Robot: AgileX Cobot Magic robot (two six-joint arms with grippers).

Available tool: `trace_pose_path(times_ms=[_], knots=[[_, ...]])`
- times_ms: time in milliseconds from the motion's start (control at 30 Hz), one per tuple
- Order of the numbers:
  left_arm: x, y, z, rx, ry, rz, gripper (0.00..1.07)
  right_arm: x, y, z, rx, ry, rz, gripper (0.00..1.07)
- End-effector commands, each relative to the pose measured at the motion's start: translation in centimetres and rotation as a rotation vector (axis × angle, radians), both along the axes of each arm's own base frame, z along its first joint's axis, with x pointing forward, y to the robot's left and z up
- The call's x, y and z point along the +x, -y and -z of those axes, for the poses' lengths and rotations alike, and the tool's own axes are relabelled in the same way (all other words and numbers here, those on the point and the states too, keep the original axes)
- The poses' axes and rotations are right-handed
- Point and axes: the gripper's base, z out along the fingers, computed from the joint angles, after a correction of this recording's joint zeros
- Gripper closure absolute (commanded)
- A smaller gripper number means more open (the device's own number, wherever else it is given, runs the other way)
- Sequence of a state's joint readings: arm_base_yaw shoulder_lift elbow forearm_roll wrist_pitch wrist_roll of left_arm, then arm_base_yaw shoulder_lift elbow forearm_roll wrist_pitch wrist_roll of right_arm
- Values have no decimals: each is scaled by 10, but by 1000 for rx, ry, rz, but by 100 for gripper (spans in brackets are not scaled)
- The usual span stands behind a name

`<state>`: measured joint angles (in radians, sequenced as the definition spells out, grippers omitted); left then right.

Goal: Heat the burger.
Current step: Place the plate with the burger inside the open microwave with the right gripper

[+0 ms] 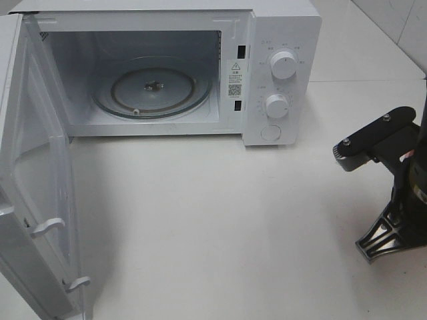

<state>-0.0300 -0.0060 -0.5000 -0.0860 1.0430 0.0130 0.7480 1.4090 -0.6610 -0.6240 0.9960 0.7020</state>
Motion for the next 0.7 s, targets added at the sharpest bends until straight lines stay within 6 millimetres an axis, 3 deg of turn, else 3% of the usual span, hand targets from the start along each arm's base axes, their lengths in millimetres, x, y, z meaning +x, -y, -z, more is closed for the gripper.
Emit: trace_pose_path(times_ms=[33, 700], knots=[[-2, 0, 0, -1, 24, -2, 9, -10, -3, -6, -83, 2, -49, 107], [-2, 0, 0, -1, 24, -2, 9, -55, -50, -5, -77, -3, -330, 107]])
